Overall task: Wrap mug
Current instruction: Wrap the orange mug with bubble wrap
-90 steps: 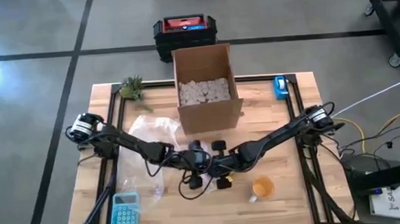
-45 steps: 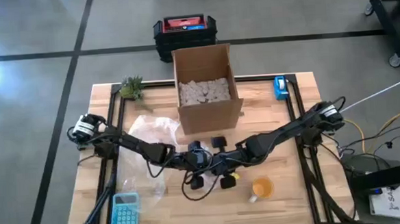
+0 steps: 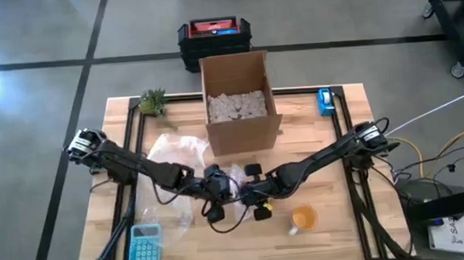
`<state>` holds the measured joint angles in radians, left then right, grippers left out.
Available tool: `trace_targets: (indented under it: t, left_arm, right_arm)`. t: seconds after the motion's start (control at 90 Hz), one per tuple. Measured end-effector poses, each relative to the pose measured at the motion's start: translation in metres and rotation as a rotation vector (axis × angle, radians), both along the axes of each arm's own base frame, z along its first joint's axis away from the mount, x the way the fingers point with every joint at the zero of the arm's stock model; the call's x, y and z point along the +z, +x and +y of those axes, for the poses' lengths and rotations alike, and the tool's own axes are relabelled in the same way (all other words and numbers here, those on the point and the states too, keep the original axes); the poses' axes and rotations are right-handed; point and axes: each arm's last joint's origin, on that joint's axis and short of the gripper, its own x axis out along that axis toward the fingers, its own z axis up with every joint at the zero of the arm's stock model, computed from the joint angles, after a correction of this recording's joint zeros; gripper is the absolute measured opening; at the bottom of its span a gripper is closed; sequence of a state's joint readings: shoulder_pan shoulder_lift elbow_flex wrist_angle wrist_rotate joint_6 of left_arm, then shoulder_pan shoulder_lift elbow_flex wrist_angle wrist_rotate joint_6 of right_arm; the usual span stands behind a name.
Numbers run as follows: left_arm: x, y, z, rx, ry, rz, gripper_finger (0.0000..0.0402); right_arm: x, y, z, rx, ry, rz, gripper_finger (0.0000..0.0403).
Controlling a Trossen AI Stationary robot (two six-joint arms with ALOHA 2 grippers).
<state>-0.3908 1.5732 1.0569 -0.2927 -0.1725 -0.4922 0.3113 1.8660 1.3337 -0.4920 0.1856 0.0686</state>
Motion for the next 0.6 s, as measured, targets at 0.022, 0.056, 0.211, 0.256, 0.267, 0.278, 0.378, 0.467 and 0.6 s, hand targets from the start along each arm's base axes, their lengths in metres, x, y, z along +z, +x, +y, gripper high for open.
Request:
trace_targets:
  t: [0.022, 0.056, 0.211, 0.256, 0.267, 0.278, 0.378, 0.467, 0.6]
  left_arm:
    - [-0.006, -0.001, -0.003, 0.003, -0.006, 0.016, 0.0036]
    - [-0.015, -0.002, -0.006, 0.0, -0.015, 0.035, 0.0036]
    - [-0.048, 0.008, -0.017, -0.005, -0.041, 0.002, 0.0036]
    - [-0.054, 0.014, -0.019, -0.005, -0.052, -0.023, 0.0036]
    - [-0.056, 0.015, -0.019, -0.004, -0.054, -0.029, 0.0036]
    - [-0.057, 0.017, -0.02, -0.004, -0.056, -0.034, 0.0036]
    - [-0.06, 0.031, -0.022, -0.005, -0.069, -0.09, 0.0036]
    - [-0.048, 0.037, -0.023, -0.029, -0.051, -0.122, 0.0036]
    - [-0.023, 0.039, -0.024, -0.061, -0.004, -0.199, 0.0036]
  right_arm:
    - [0.0, 0.0, 0.0, 0.001, 0.0, -0.003, 0.0002]
    - [0.0, 0.001, -0.001, 0.002, 0.001, -0.006, 0.0002]
    - [0.0, 0.002, -0.001, 0.01, -0.002, -0.013, 0.0002]
    - [0.0, 0.002, -0.001, 0.011, -0.002, -0.014, 0.0002]
    - [0.0, 0.002, -0.001, 0.011, -0.002, -0.014, 0.0002]
    - [0.0, 0.002, -0.001, 0.011, -0.002, -0.014, 0.0002]
    - [-0.001, 0.002, -0.001, 0.011, -0.001, -0.015, 0.0002]
    - [-0.002, 0.001, -0.001, 0.006, 0.0, -0.013, 0.0002]
    - [-0.003, 0.001, -0.001, -0.002, 0.007, -0.018, 0.0002]
